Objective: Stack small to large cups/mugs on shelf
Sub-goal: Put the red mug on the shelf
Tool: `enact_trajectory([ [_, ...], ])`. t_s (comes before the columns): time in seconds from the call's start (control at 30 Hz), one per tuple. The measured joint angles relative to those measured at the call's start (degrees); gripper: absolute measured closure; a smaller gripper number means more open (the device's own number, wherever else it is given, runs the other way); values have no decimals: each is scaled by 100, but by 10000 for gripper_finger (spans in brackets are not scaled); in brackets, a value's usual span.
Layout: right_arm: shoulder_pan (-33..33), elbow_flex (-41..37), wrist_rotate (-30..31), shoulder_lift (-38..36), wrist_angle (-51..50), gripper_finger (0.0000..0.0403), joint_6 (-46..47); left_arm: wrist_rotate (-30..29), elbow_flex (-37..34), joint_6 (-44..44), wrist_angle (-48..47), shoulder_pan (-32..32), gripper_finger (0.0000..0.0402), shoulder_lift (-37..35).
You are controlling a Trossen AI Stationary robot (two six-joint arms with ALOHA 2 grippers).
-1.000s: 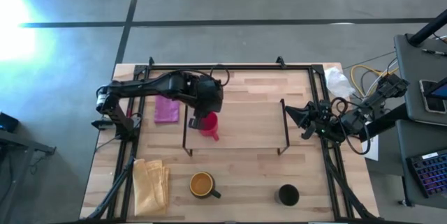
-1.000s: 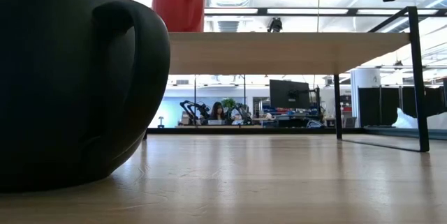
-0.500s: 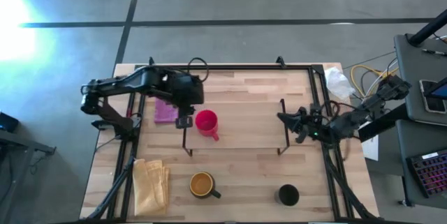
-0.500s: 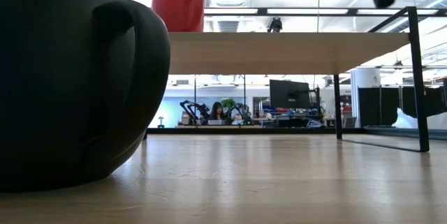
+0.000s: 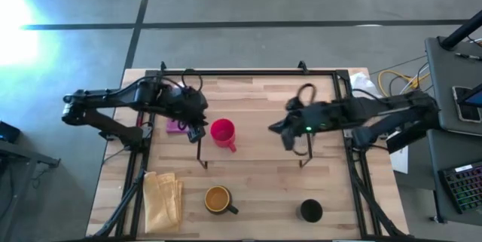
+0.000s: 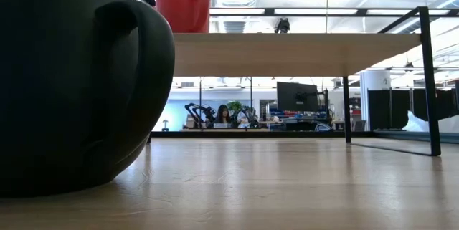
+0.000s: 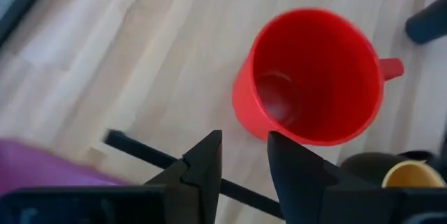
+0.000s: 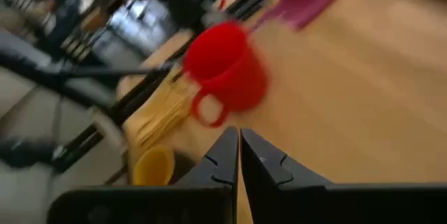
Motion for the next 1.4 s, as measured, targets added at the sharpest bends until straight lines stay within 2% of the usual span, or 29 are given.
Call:
enact_trajectory([
  [0.2, -474, 492, -965, 1109, -527, 394, 334, 115, -872, -676, 797, -239, 301, -412],
  [0.4, -634, 730, -1714, 2033, 120, 394, 378, 88, -1165, -837, 979, -487, 301, -534],
  [0.7, -664, 1939, -1977, 3025, 254, 394, -121, 14, -1369, -814, 1242, -513, 301, -458],
  [0.9, -667, 2191, -2130, 3194, 90, 394, -182, -130, -1416, -668, 1328, -513, 301, -415],
  [1.4, -664, 2219, -2134, 3104, -28, 394, -195, -404, -1420, -320, 1336, -502, 301, -332],
])
